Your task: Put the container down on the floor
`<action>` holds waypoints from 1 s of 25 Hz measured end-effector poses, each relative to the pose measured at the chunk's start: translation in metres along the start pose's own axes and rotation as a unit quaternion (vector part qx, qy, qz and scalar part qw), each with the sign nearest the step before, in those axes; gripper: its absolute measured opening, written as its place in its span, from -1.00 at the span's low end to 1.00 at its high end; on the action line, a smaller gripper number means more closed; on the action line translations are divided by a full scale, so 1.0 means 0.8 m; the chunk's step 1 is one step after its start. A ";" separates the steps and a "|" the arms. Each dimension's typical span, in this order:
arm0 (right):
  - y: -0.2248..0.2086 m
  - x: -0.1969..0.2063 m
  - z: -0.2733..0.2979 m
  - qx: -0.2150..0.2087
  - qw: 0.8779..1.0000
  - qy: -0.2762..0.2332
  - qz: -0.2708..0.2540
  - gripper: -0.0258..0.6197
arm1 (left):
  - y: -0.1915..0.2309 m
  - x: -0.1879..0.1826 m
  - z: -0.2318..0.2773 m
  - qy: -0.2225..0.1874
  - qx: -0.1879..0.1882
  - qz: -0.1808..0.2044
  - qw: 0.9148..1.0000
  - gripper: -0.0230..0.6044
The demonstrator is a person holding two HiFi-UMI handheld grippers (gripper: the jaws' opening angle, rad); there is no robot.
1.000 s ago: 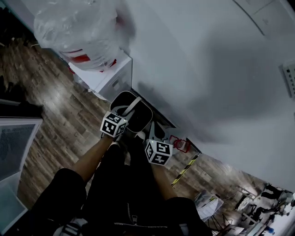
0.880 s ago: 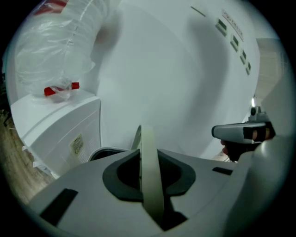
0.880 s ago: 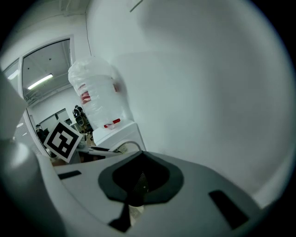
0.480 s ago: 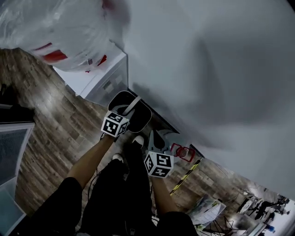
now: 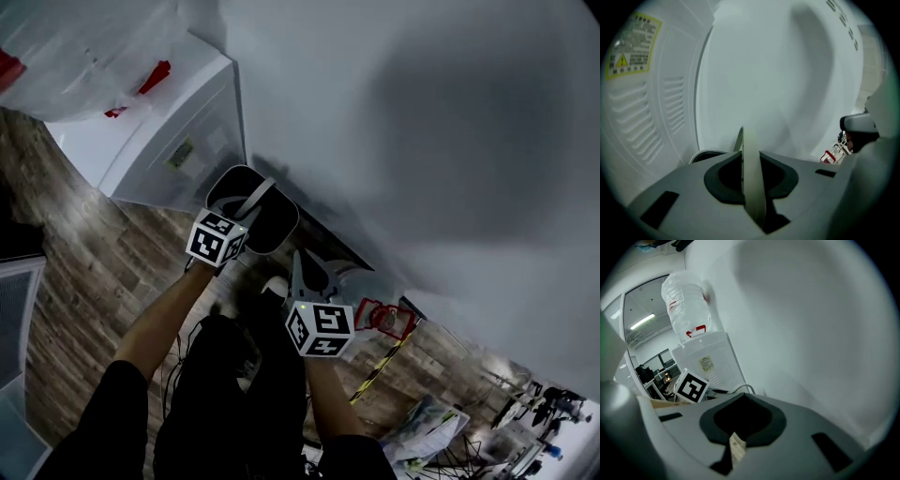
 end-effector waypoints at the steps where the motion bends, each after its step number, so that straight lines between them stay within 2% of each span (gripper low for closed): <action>1: -0.004 0.004 0.012 -0.003 1.000 -0.005 0.001 -0.89 | 0.007 0.006 0.009 0.002 0.002 0.004 1.000 -0.70; 4: -0.014 0.021 0.041 -0.005 1.000 -0.015 0.001 -0.89 | 0.023 0.027 0.034 0.011 0.008 0.010 1.000 -0.70; 10: -0.022 0.051 0.098 -0.019 0.999 -0.029 -0.026 -0.89 | 0.057 0.062 0.077 0.009 -0.003 0.011 1.000 -0.70; 17: -0.035 0.087 0.162 -0.036 0.997 -0.038 -0.048 -0.89 | 0.089 0.096 0.123 -0.004 -0.009 0.025 1.000 -0.70; 25: -0.048 0.128 0.213 -0.058 0.995 -0.059 -0.064 -0.89 | 0.130 0.129 0.167 -0.004 -0.005 0.018 1.000 -0.70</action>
Point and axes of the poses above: the fingertips, and each gripper's own axes: z forward along the fingers, y to its left, x out of its underside, the point moved 10 cm from there along -z, backward along the fingers, and after that the axes turned 2 degrees about x, right-handed, at the moved point
